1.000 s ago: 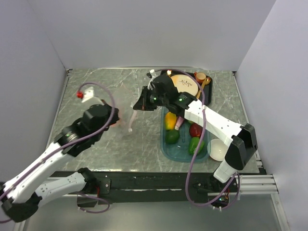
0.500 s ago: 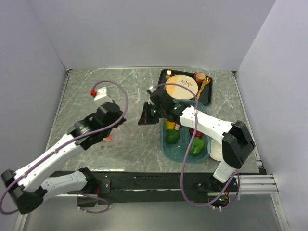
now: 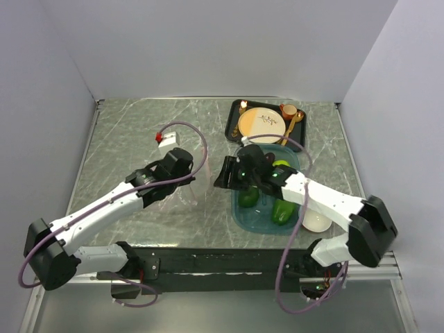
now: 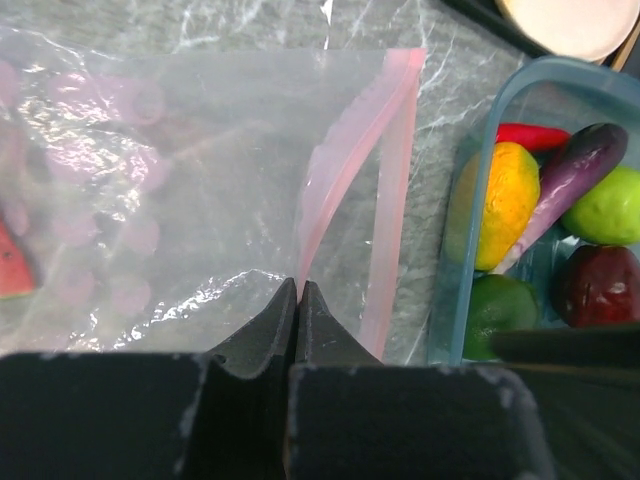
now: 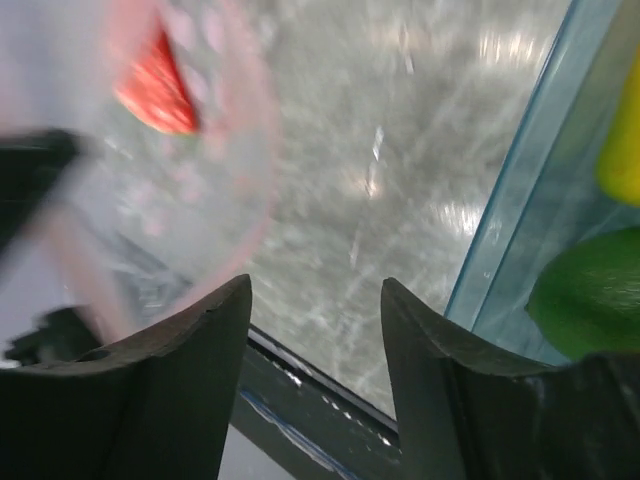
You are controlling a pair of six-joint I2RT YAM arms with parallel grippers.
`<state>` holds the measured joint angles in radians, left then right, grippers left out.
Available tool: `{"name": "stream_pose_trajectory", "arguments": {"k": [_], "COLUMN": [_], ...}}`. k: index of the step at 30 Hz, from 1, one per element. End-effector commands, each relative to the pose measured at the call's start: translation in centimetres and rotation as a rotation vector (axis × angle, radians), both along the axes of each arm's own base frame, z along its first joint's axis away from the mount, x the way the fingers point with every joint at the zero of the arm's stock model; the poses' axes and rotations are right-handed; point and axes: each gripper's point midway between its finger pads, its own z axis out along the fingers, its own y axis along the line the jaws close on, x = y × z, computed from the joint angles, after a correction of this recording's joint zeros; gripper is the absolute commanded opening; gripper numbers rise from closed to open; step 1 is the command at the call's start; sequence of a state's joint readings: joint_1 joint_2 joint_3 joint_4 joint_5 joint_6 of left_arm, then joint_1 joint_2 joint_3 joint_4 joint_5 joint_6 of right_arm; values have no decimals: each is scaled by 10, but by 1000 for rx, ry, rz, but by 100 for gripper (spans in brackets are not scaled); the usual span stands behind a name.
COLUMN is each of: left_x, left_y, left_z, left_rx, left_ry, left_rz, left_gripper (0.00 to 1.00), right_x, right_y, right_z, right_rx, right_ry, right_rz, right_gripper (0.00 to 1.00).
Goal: Place the food in the zip-top bag and seal the zipper
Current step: Adjust the zipper food storage bag at the center of the board, then pick up the fake fruit from the bin.
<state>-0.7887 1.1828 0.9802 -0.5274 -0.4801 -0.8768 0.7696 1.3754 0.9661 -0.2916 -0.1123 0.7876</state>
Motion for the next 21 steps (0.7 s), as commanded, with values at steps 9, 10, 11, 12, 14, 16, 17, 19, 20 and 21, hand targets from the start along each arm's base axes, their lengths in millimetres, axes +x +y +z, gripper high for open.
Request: {"name": "stream_pose_trajectory", "arguments": {"k": [9,10,11,12,14,16,17,19,20,21], "left_x": [5,5,4,3,2,2,2,2,2,2], "left_y": [-25,-25,-26,-26,-27,-28,-28,-27,-26,-26], "left_z": [-9,-8,-8,-9,-8,-7,-6,-5,-5,-6], "left_rx": [-78,-78,-83,-85,-88,-86,-84,-76,-78,-79], "left_ry": [15,15,14,15,14,12,9,7,7,8], "left_rz": [-57,-60,-63,-68,-76,-89,-91,-92,-89,-86], "left_gripper": [1,1,1,1,1,1,1,1,1,1], "right_x": [6,8,4,3,0,-1,-2,-2,0,0], "right_y": [-88,-96,-101,-104,-106,-109,-109,-113,-117,-119], "right_z": [-21,-24,-31,-33,-38,-41,-44,-49,-54,-60], "right_rx": [-149,-162,-177,-179,-158,-132,-122,-132,-151,-164], "right_ry": [-12,-4,9,8,4,16,22,27,29,37], "right_rz": [-271,-302,-310,-317,-318,-334,-335,-344,-355,-356], "right_gripper": [70,70,70,72,77,78,78,78,79,79]}}
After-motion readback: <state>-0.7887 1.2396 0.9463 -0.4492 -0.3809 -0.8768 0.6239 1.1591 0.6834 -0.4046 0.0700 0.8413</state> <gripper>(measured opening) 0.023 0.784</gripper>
